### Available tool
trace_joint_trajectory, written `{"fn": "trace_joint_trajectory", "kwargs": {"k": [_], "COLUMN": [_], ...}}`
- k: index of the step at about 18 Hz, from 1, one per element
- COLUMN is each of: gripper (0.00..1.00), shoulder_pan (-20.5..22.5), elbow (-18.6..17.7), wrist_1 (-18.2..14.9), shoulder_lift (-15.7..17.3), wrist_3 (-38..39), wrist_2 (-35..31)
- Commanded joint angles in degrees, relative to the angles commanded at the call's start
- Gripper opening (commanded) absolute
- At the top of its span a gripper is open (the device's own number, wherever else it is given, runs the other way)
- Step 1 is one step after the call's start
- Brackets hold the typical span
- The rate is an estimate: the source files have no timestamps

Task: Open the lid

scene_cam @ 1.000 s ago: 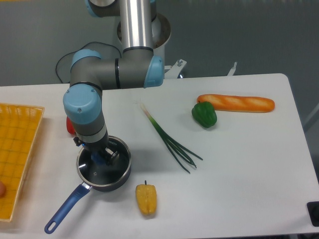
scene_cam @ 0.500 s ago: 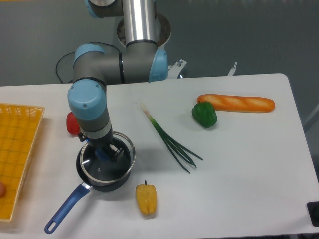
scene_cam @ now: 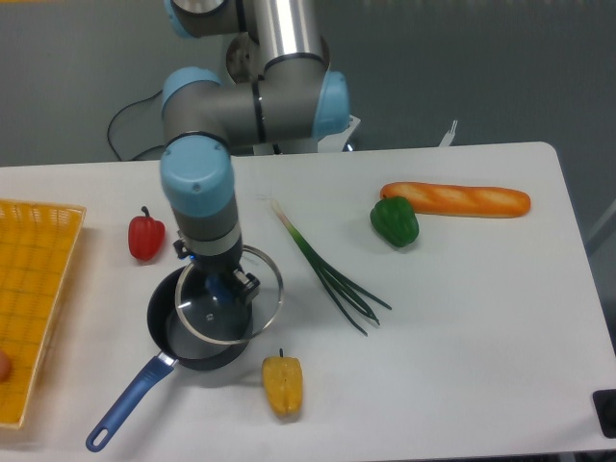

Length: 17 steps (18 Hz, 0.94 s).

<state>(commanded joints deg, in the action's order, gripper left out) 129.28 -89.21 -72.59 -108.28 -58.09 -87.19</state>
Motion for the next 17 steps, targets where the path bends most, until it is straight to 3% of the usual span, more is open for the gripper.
{"fn": "trace_joint_trajectory", "kwargs": {"k": [17], "gripper": [0.44], "shoulder_pan": [6.24], "elbow": [-1.14], "wrist_1": [-0.8], "shoulder_lift": [1.14], "wrist_3": [-6.07], "wrist_2": [0.0]}}
